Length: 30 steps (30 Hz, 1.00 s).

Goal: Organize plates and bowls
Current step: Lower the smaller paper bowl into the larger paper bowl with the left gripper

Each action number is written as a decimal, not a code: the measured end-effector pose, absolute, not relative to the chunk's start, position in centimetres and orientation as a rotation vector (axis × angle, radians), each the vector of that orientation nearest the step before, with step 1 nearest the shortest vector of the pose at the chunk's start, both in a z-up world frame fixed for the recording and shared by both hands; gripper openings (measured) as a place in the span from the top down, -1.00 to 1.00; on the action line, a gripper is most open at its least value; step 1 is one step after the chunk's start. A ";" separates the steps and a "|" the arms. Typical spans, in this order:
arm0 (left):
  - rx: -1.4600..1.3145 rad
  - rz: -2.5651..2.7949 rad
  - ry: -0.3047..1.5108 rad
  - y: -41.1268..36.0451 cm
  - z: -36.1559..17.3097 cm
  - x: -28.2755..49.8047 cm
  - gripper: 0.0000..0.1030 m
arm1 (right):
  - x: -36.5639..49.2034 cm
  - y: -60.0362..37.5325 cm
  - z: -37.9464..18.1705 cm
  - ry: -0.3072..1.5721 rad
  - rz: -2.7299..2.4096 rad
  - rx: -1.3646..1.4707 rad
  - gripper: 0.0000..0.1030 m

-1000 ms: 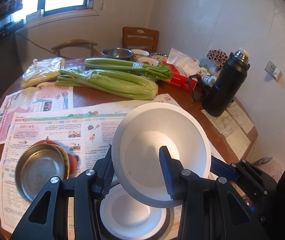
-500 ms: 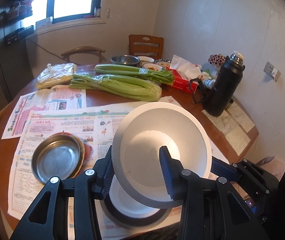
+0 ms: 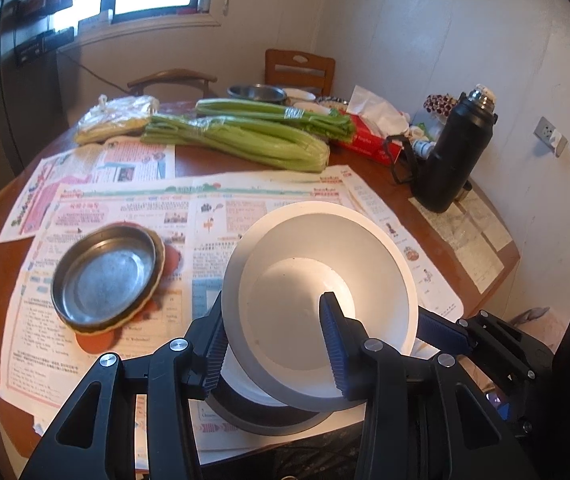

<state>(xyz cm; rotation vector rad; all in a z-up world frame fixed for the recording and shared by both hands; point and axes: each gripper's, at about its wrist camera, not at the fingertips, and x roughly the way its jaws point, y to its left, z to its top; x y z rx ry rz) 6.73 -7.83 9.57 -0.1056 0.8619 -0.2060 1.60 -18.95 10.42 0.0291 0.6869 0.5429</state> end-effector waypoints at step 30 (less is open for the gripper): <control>-0.071 -0.125 0.995 -7.3 2.9 8.3 0.14 | 2.7 -17.3 4.9 0.798 0.549 -0.025 0.09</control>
